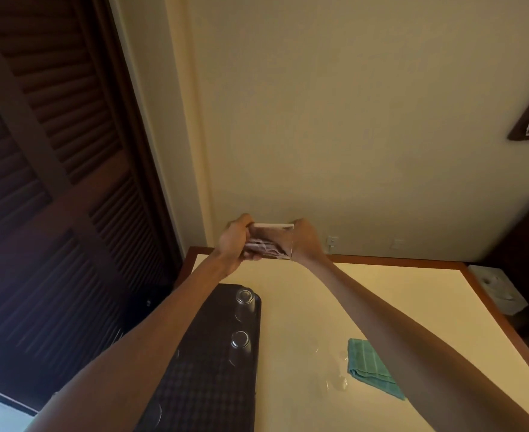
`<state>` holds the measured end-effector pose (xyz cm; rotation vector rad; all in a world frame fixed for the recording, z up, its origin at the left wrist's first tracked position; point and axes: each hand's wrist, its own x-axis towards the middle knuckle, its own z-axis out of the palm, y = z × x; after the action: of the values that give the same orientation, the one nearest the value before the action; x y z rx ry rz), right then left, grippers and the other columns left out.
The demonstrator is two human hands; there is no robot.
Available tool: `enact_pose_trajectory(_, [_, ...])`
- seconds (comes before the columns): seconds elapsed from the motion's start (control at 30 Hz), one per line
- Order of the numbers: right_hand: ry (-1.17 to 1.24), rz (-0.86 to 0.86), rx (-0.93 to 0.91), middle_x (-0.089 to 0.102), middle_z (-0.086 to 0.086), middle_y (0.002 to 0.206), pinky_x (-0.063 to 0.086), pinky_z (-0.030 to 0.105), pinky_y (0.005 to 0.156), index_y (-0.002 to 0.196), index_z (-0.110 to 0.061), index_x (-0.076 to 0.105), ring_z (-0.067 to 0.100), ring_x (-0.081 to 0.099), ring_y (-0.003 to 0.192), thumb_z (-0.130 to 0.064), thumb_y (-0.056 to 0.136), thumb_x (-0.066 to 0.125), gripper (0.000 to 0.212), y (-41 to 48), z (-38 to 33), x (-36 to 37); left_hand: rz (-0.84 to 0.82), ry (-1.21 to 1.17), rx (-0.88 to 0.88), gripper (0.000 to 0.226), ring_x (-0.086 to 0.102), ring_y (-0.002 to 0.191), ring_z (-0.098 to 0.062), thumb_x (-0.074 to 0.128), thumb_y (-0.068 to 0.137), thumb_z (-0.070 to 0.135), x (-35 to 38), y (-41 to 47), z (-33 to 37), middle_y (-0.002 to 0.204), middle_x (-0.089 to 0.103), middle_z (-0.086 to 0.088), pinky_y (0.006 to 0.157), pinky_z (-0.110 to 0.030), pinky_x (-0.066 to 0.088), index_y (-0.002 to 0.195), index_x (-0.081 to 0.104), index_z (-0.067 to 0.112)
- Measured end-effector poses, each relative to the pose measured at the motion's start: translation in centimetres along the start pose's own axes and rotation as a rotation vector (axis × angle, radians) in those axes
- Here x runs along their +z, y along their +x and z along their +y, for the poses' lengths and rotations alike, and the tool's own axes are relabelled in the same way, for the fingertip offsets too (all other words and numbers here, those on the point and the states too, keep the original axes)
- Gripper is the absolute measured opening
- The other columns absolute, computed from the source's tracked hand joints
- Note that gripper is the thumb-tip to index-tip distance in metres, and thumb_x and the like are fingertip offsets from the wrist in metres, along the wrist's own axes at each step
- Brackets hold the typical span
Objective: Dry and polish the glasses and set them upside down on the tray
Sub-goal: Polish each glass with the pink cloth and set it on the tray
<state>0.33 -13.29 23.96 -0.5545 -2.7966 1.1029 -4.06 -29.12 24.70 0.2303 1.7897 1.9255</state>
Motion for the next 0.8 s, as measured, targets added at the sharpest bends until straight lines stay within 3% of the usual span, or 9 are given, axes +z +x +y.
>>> enact_pose_trajectory(0.1, [0.463,-0.367,0.278,0.062,0.004,0.062,0.037,0.017,0.033,0.087,-0.008,0.065,0.007,0.046,0.038,-0.040,0.101,0.050,0.039,-0.4,0.0,0.5,0.019,0.159,0.225,0.033,0.055,0.058,-0.028,0.039,0.104,0.020,0.0,-0.3,-0.4,0.072,0.060,-0.024,0.045,-0.028,0.038,0.085,0.058,0.000])
enact_pose_trajectory(0.17, [0.454,-0.400,0.235,0.062,0.002,0.060,0.027,0.015,0.031,0.084,-0.008,0.066,0.007,0.044,0.037,-0.046,0.100,0.050,0.044,-1.1,-0.3,0.0,0.021,0.161,0.302,0.035,0.055,0.053,-0.028,0.039,0.105,0.017,0.0,-0.6,-0.8,0.066,0.061,-0.020,0.044,-0.027,0.037,0.083,0.056,-0.003])
enact_pose_trajectory(0.23, [0.311,-0.292,0.097,0.063,0.000,0.054,0.033,0.016,0.032,0.081,-0.005,0.067,0.008,0.054,0.038,-0.038,0.098,0.059,0.038,-1.5,-0.8,-0.8,-0.038,0.107,0.276,0.035,0.057,0.054,-0.026,0.038,0.106,0.021,-0.2,-0.6,-0.8,0.070,0.064,-0.017,0.045,-0.026,0.039,0.088,0.058,-0.001])
enact_pose_trajectory(0.33, [-0.286,0.110,-0.283,0.071,0.010,0.082,0.044,0.025,0.054,0.092,-0.002,0.072,0.028,0.069,0.079,-0.009,0.084,0.072,0.010,-2.2,-1.7,-2.5,-0.191,-0.012,0.026,0.044,0.062,0.063,-0.026,0.039,0.104,0.036,-0.8,-0.6,0.3,0.084,0.069,-0.019,0.050,-0.027,0.046,0.097,0.064,0.000])
enact_pose_trajectory(0.4, [-0.529,0.322,-0.518,0.069,0.015,0.072,0.029,0.024,0.052,0.077,-0.009,0.071,0.035,0.064,0.066,-0.003,0.071,0.070,0.008,-2.8,-2.4,-3.1,-0.243,-0.064,-0.126,0.047,0.063,0.059,-0.026,0.045,0.103,0.038,-0.9,-0.5,0.9,0.084,0.069,-0.020,0.045,-0.022,0.047,0.102,0.069,-0.002])
enact_pose_trajectory(0.5, [-0.615,0.392,-0.621,0.060,0.010,0.051,0.025,0.024,0.052,0.065,-0.014,0.065,0.031,0.056,0.043,-0.004,0.055,0.075,0.017,-2.8,-2.8,-3.2,-0.176,-0.061,-0.154,0.041,0.064,0.053,-0.027,0.047,0.104,0.032,-0.1,-0.3,1.4,0.083,0.069,-0.022,0.038,-0.020,0.046,0.106,0.066,-0.005])
enact_pose_trajectory(0.67, [-0.279,0.386,-0.370,0.056,0.004,0.060,0.031,0.027,0.053,0.068,-0.017,0.060,0.025,0.050,0.058,-0.004,0.067,0.075,0.021,-0.6,-0.8,-2.3,-0.066,-0.002,0.085,0.034,0.065,0.060,-0.028,0.043,0.104,0.023,0.7,-0.3,1.9,0.078,0.067,-0.021,0.047,-0.029,0.053,0.092,0.063,-0.001])
enact_pose_trajectory(0.73, [-0.186,0.196,-0.252,0.066,0.006,0.078,0.047,0.029,0.059,0.088,-0.013,0.069,0.023,0.063,0.072,-0.029,0.070,0.083,0.028,2.3,2.2,0.2,-0.009,0.069,0.240,0.030,0.063,0.059,-0.026,0.043,0.104,0.019,0.9,-0.2,2.1,0.074,0.060,-0.020,0.050,-0.029,0.053,0.085,0.059,0.001])
enact_pose_trajectory(0.8, [-0.134,0.052,-0.213,0.069,0.015,0.095,0.050,0.021,0.060,0.114,-0.008,0.068,0.014,0.068,0.074,-0.057,0.081,0.073,0.060,4.7,4.7,1.8,0.037,0.156,0.376,0.029,0.059,0.060,-0.022,0.043,0.102,0.020,0.7,0.1,2.1,0.073,0.052,-0.017,0.052,-0.028,0.048,0.083,0.057,0.001])
